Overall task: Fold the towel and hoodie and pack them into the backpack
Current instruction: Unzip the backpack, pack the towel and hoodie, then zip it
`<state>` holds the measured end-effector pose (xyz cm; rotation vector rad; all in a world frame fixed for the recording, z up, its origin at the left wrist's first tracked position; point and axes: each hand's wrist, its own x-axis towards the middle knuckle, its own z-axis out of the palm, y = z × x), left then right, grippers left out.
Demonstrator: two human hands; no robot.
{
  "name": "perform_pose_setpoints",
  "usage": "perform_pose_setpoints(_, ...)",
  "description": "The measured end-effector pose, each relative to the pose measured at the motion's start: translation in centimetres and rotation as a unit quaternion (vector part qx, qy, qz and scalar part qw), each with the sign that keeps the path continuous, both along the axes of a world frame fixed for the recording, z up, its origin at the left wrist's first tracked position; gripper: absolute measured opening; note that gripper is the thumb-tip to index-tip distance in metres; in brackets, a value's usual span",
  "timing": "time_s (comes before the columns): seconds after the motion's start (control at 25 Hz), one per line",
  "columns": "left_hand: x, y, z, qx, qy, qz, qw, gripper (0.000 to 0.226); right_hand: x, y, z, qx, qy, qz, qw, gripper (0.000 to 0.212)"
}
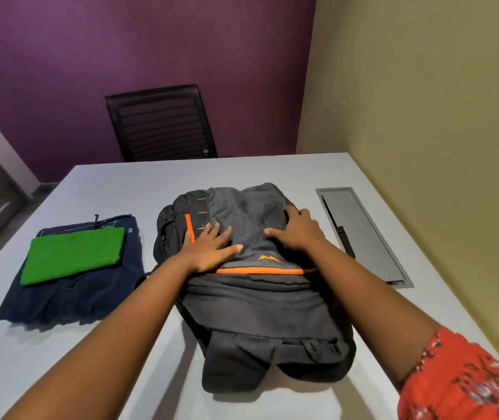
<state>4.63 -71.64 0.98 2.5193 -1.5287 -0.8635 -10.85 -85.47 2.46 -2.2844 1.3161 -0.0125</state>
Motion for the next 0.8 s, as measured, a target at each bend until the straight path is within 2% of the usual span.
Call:
perform_pose_setpoints(0.04, -0.2, -0.3, -0.2, 0.000, -0.056, 0.022, 0.998, 0.081, 0.4, 0.5, -1.0, 0.016, 0.026, 0.002, 1.000, 0.092)
perform_pose_setpoints(0.08, -0.3, -0.4, -0.5, 0.012, -0.076, 0.043, 0.996, 0.083, 0.6, 0.9, -1.8, 0.012, 0.059, 0.006, 0.998, 0.099)
perform_pose_setpoints(0.16, -0.1, 0.1, -1.7, 0.039, -0.067, 0.059, 0.995, 0.096, 1.0, 1.9, -3.0, 0.004, 0.102, 0.031, 0.994, 0.105)
perform_pose_setpoints(0.24, -0.2, 1.5, -3.3, 0.058, -0.057, 0.055, 0.995, 0.106, 1.4, 3.3, -3.8, 0.042, 0.131, 0.068, 0.988, 0.114)
perform_pose_setpoints(0.44, -0.4, 3.7, -7.1, 0.044, -0.036, 0.030, 0.998, 0.125, 2.5, 5.1, -5.9, 0.123, 0.199, 0.103, 0.967, 0.139)
perform_pose_setpoints(0.6, 0.6, 4.0, -8.9, 0.031, -0.040, 0.008, 0.999, 0.129, 3.7, 5.5, -7.2, 0.137, 0.238, 0.103, 0.956, 0.144)
perform_pose_setpoints(0.8, 2.2, 3.6, -10.1, 0.034, -0.082, -0.004, 0.996, 0.130, 5.5, 6.1, -8.9, 0.140, 0.222, 0.070, 0.962, 0.144)
